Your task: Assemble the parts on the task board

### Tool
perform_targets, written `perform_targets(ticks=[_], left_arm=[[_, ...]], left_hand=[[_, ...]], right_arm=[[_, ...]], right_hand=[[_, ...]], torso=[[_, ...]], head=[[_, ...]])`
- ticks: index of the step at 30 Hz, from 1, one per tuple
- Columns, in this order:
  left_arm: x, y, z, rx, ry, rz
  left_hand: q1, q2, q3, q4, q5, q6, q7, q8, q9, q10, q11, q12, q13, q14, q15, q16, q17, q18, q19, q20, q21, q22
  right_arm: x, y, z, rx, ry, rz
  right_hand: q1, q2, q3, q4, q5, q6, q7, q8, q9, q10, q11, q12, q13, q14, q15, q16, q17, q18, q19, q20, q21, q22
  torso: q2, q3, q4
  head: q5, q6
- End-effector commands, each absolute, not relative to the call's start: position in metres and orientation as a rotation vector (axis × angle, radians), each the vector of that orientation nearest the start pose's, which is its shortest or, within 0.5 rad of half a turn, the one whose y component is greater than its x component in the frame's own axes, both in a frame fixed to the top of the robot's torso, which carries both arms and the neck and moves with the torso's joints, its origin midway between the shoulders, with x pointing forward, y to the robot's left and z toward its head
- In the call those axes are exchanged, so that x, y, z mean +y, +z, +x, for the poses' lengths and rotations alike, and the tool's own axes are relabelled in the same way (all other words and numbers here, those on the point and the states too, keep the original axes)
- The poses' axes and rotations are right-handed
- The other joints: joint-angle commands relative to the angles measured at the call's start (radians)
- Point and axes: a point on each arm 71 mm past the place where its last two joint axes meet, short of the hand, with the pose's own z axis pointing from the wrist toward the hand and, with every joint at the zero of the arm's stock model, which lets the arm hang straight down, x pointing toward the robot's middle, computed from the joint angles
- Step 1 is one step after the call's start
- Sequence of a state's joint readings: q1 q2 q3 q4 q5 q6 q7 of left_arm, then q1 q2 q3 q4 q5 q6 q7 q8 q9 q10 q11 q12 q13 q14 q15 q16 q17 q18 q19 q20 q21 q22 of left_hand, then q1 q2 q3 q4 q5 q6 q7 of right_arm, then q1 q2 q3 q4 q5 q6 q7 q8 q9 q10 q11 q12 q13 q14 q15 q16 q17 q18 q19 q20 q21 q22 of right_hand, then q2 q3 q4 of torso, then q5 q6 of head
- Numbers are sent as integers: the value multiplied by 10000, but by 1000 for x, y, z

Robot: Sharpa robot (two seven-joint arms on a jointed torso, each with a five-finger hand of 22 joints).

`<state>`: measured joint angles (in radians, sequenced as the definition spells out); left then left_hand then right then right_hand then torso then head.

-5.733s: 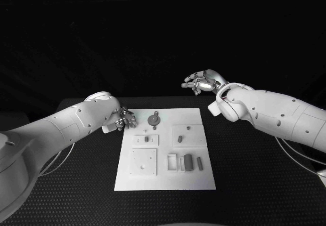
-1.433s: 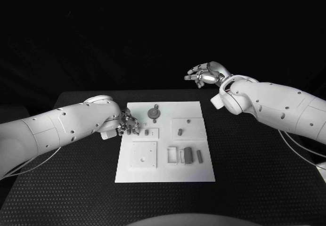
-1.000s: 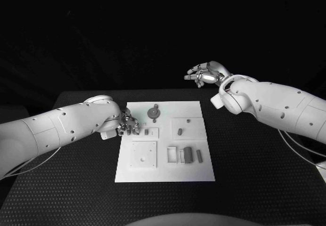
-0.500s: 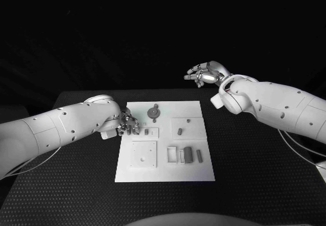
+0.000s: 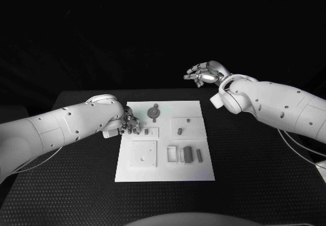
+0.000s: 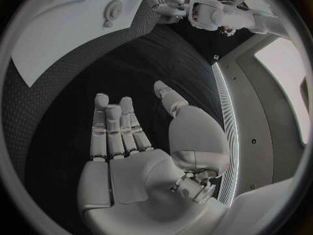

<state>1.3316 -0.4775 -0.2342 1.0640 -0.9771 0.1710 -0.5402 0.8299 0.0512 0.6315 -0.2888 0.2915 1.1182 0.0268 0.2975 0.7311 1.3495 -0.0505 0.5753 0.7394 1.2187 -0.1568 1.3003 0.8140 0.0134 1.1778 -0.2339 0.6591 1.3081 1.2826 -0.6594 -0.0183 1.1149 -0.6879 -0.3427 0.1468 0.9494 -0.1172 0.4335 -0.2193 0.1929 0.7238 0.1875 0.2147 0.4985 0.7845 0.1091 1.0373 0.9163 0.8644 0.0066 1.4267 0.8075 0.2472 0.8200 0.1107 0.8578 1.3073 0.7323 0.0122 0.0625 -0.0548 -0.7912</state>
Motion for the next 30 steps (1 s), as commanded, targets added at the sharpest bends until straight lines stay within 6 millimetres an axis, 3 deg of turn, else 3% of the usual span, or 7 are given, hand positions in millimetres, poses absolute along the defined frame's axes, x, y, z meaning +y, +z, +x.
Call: perform_targets(ticks=[1,14,16,26,30], left_arm=[[165,-247,546,23758,-1846,-1338],[166,-247,546,23774,-1643,-1060],[166,-247,546,23796,-1644,-1041],[167,-248,546,23876,-1573,-1034],[168,-248,546,23897,-1549,-1073]], left_hand=[[6,85,75,65,76,671,-58,596,385,378,-324,58,21,150,-247,47,6,13,66,-362,56,220],[-5,112,118,45,240,692,-75,621,403,398,-341,83,45,187,-266,74,2,15,90,-374,99,218],[-27,125,140,25,474,707,-84,643,419,413,-350,103,64,203,-270,102,3,13,92,-376,133,219],[-37,141,170,1,883,751,-113,704,463,461,-376,160,112,239,-282,188,24,13,97,-383,212,220],[-104,249,159,3,933,749,-115,718,476,464,-378,171,123,244,-284,208,27,8,94,-380,231,217]], right_arm=[[-234,-153,572,15299,9796,5316],[-234,-153,572,15299,9786,5322],[-234,-153,572,15298,9784,5322],[-234,-153,572,15313,9784,5326],[-234,-153,572,15310,9784,5326]], right_hand=[[-72,30,22,25,-28,-1,301,69,-16,-43,-11,61,-16,-32,-31,63,-15,146,-25,63,-44,81],[-74,30,22,26,-28,-5,302,72,-21,-47,-10,66,-25,-35,-30,65,-20,146,-25,64,-46,82],[-75,30,22,26,-28,-5,302,72,-21,-47,-10,67,-26,-35,-30,65,-21,146,-25,64,-46,82],[-77,30,22,28,-28,-8,303,74,-25,-50,-9,72,-34,-37,-29,67,-25,146,-26,64,-49,84],[-76,30,23,27,-28,-9,303,75,-26,-51,-9,74,-37,-38,-29,67,-27,146,-26,64,-49,84]], torso=[[1,1,3],[-2,-5,8],[-2,-5,4],[-1,-3,8],[-5,-2,5]], head=[[-15,-14],[-27,-35],[-26,-32],[-28,-55],[-29,-55]])
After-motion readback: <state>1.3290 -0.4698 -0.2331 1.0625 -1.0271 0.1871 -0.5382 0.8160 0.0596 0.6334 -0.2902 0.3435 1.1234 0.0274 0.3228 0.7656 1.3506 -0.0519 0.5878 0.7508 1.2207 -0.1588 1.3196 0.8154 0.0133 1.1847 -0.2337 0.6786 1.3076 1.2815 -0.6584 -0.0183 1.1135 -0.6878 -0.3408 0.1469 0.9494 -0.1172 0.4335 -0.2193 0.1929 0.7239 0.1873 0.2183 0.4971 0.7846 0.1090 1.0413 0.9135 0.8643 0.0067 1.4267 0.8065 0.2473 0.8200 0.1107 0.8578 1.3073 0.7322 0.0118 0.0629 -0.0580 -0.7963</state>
